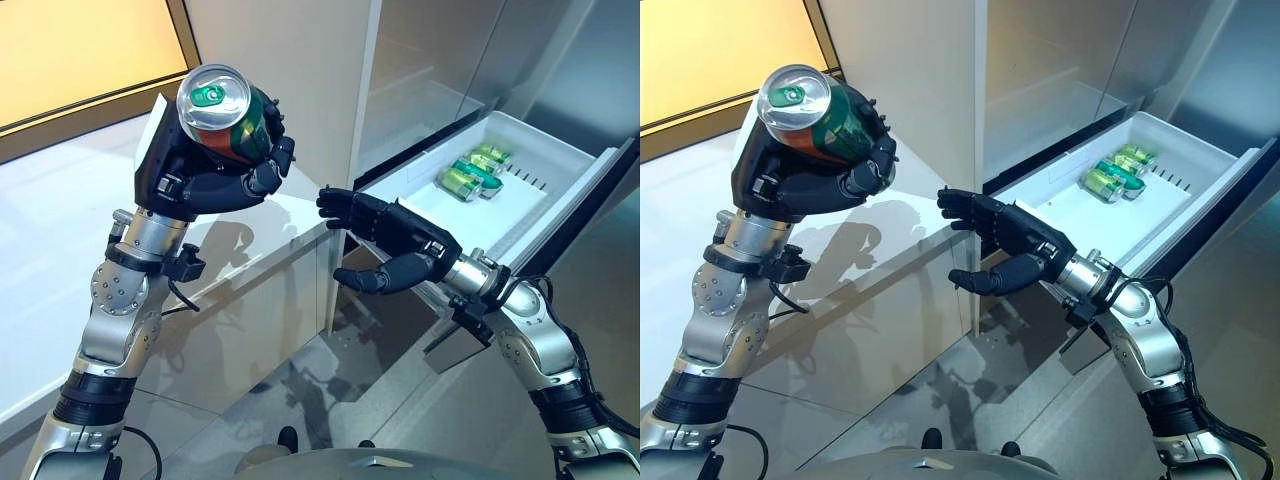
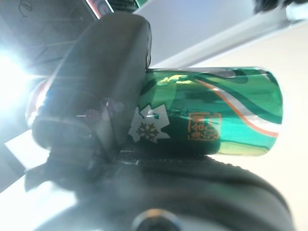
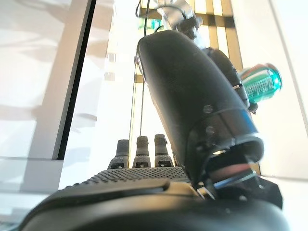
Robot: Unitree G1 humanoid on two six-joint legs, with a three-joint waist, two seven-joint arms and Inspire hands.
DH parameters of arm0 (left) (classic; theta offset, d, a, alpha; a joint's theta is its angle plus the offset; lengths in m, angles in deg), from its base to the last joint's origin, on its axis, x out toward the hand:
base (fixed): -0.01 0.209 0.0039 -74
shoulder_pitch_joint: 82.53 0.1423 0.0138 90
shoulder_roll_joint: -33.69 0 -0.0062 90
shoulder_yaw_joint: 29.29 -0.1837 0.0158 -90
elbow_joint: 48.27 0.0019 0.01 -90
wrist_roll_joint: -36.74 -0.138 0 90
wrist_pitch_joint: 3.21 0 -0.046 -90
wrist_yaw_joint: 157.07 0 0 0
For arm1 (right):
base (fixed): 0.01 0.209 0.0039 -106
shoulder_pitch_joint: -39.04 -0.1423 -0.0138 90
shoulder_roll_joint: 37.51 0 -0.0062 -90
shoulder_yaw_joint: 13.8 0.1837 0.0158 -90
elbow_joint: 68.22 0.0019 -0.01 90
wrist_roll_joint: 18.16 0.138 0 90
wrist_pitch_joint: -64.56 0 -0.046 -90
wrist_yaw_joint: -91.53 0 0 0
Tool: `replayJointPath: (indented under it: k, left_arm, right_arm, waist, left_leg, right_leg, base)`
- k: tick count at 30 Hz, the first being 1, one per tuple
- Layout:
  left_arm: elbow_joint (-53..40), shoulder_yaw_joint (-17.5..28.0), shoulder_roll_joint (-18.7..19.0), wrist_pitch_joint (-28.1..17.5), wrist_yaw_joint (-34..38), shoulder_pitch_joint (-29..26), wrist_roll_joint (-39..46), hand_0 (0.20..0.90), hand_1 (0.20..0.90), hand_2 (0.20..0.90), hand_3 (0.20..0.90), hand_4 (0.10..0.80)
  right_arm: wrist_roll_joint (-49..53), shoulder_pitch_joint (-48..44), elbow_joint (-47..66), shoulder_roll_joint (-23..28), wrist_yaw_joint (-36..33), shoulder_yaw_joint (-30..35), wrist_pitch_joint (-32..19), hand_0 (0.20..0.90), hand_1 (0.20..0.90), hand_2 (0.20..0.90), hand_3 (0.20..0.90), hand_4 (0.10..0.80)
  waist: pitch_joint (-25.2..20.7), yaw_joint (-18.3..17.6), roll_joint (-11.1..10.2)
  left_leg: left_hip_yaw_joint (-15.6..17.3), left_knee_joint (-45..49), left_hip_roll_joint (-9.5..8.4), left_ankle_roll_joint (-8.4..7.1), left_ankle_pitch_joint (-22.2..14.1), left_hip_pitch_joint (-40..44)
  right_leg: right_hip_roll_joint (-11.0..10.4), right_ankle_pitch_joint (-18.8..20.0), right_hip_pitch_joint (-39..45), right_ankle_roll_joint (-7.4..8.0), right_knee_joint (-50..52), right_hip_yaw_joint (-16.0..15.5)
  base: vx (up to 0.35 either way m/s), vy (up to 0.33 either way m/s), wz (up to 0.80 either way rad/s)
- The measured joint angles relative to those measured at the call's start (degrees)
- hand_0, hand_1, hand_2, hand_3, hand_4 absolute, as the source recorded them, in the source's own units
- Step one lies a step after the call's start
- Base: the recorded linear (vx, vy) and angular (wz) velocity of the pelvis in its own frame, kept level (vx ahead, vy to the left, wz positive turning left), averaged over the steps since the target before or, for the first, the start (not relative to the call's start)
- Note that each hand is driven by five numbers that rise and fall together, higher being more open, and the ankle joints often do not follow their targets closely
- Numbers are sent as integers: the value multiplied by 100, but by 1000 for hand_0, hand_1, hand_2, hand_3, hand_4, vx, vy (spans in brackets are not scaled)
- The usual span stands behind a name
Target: Put drinks into fridge and close the fridge
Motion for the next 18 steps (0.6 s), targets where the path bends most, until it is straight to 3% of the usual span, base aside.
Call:
replayJointPath:
  k: [9, 18]
  left_arm:
    - [0, -213, 2, 25, -168, -10, 15, 300, 300, 300, 200, 100]
    - [1, -491, 29, 403, -426, -11, 18, 300, 300, 300, 200, 100]
  right_arm:
    - [-84, -505, -207, 2, -578, -551, 335, 900, 900, 900, 900, 800]
    - [2, -954, -430, -82, -965, -869, 529, 900, 900, 900, 900, 800]
  waist:
    - [18, 69, -2]
    - [21, 152, -1]
  left_leg:
    - [-18, 0, -4, 0, 1, 28]
    - [-87, 1, -10, 2, 5, -2]
  right_leg:
    - [2, 0, 31, 0, -1, -11]
    - [-5, -1, 38, 1, 0, -83]
  base:
    - [5, 0, 0]
    - [14, -3, 3]
